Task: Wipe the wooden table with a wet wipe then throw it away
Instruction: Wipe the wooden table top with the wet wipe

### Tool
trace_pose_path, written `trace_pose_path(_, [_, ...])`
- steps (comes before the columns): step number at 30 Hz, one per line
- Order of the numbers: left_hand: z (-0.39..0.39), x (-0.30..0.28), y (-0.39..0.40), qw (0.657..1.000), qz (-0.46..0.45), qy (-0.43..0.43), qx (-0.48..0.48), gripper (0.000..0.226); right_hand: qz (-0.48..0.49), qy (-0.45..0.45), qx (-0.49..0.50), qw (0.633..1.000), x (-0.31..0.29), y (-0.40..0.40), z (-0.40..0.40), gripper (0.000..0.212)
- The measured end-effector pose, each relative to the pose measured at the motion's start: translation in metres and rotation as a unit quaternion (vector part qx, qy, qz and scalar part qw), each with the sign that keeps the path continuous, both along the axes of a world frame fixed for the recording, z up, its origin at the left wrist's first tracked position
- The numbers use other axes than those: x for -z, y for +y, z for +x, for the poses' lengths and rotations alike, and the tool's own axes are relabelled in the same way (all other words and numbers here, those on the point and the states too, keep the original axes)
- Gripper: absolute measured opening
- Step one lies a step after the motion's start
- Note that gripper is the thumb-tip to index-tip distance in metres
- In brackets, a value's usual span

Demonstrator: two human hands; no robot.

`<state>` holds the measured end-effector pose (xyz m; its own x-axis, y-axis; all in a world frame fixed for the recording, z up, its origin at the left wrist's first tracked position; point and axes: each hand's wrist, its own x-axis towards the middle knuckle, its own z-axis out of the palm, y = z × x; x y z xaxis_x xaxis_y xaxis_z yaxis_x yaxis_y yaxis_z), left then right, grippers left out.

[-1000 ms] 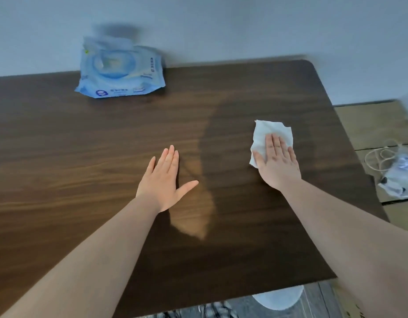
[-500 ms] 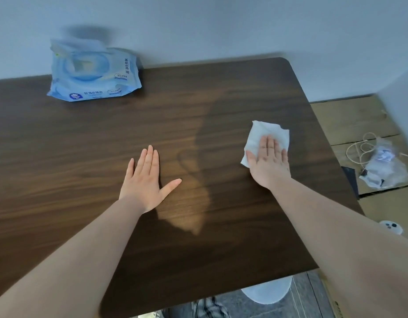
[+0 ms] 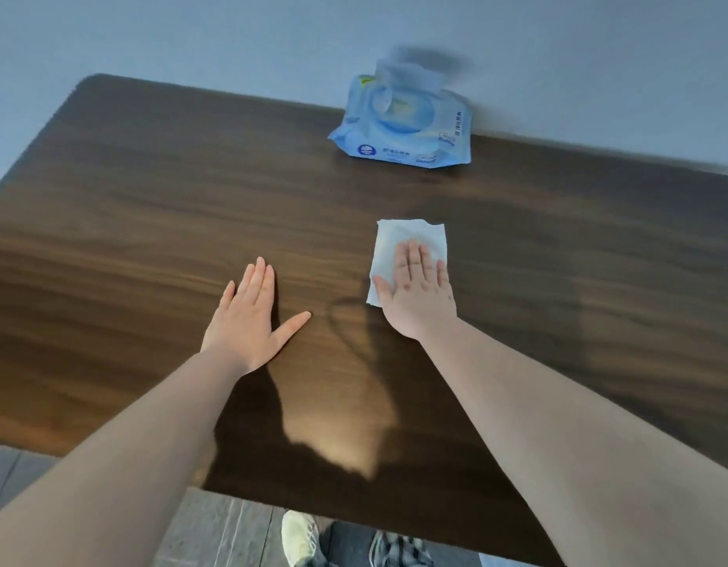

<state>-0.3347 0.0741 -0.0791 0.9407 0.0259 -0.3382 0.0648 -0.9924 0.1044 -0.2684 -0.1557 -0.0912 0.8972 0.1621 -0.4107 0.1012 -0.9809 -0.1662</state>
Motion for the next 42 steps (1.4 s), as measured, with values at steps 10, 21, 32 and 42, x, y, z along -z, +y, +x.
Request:
trace_pose_path(10, [-0.054,0.007,0.189,0.989,0.054,-0.019,-0.137,0.103,0.015,-0.013,-0.131,0.991,0.006,0.207,0.021,0.066])
trace_pose_path(21, [-0.052,0.016,0.197,0.986,-0.013,-0.067,-0.154,0.101,0.055,-0.051,-0.247,0.966,0.011,0.391,0.035,0.068])
trace_pose_path(32, [-0.053,0.019,0.197,0.986,-0.006,-0.071,-0.151,0.099,0.056,-0.037,-0.342,0.937,0.014,0.400,0.043,0.066])
trace_pose_path(42, [-0.051,0.012,0.187,0.989,0.059,-0.003,-0.133,0.097,0.008,-0.027,-0.164,0.986,0.008,0.215,0.022,0.068])
